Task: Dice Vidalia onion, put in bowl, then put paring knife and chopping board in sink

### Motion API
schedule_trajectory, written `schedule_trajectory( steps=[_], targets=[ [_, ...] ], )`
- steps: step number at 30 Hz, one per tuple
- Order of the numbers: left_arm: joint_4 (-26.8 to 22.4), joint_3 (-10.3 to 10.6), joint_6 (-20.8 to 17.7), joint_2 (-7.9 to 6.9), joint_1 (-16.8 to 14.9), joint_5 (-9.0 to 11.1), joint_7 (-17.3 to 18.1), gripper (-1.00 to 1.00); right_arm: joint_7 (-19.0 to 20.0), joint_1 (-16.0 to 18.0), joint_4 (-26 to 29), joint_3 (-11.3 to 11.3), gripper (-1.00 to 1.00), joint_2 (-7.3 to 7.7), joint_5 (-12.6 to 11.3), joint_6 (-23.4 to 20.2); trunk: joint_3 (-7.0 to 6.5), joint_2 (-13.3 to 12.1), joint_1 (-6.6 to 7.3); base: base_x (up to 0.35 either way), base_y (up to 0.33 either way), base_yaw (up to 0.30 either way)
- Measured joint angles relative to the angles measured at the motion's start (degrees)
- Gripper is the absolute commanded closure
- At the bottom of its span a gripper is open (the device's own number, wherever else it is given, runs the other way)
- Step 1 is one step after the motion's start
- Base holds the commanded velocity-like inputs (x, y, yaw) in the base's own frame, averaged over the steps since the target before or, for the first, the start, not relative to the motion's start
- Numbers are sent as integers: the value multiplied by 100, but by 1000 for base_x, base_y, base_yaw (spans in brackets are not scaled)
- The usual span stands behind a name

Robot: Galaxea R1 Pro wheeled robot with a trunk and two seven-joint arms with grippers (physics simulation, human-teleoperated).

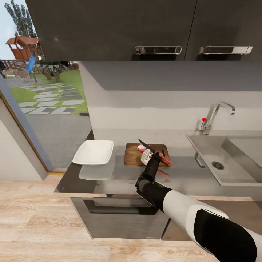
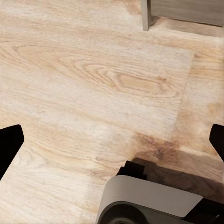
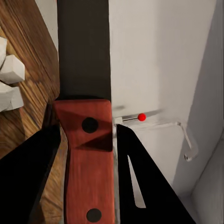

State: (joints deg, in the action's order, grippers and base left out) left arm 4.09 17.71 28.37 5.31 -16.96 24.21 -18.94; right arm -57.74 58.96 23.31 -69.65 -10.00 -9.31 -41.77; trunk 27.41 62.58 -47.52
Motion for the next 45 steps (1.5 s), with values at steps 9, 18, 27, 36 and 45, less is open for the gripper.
schedule_trajectory(
  steps=[9,18,27,36,45],
  targets=[
    [0,0,0,0,0,0,0,-100,301,0,0,-1,100,0,31,-3,0,0,0,0,0,0],
    [0,0,0,0,0,0,0,-100,295,0,0,-2,100,0,38,-3,0,0,0,0,0,0],
    [0,0,0,0,0,0,0,-100,237,0,53,5,100,0,42,8,0,0,0,0,0,0],
    [-2,-1,-1,-1,2,1,0,-100,269,29,4556,2753,100,1341,45,-1034,-2,1,1,0,0,0],
    [-1,0,0,-1,1,0,0,-100,4827,17,5340,5952,100,2563,7,-1276,0,0,0,0,0,0]
  ],
)
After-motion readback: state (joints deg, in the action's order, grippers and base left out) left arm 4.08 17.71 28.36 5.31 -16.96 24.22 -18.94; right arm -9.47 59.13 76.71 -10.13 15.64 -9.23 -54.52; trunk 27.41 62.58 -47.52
